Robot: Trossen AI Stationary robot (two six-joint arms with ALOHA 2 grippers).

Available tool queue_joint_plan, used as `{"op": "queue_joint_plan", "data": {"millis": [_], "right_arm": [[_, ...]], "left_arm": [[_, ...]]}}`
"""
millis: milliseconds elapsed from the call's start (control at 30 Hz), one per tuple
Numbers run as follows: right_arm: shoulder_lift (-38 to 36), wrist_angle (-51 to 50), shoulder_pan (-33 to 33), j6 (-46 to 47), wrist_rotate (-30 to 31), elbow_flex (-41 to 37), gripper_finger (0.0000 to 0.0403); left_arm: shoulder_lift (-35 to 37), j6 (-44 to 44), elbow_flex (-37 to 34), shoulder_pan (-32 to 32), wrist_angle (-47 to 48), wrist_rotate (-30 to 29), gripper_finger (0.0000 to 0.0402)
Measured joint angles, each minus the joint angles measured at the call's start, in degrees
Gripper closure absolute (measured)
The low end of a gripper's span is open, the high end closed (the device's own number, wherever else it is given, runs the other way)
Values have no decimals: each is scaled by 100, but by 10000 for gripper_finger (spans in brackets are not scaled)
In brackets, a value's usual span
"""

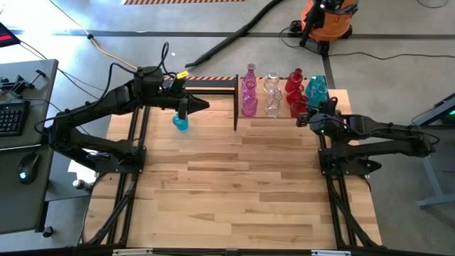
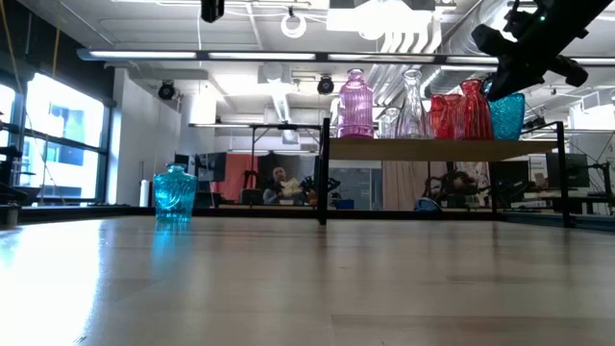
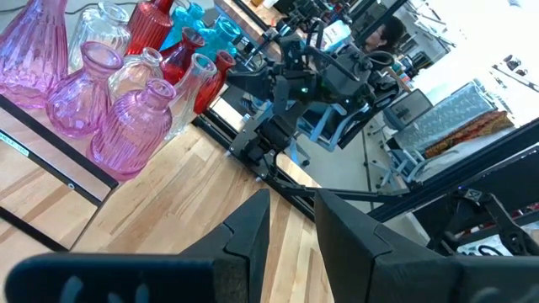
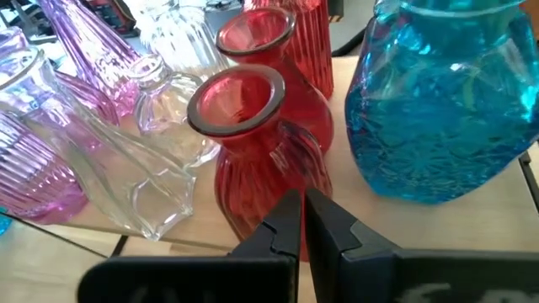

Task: Sort vases onto shelf
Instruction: Put the red vase on the shelf aligned with the other red vase

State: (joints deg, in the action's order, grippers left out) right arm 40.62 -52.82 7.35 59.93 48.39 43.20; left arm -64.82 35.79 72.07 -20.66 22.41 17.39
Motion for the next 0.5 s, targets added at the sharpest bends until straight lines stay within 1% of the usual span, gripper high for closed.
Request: {"op": "queue_joint_plan", "data": {"millis": [233, 500], "right_arm": [[66, 208, 132, -196, -117, 0, 403], [90, 313, 140, -303, -169, 0, 403]], "left_arm": [[0, 0, 0, 1, 2, 0, 314], [0, 0, 0, 0, 2, -2, 314]]}}
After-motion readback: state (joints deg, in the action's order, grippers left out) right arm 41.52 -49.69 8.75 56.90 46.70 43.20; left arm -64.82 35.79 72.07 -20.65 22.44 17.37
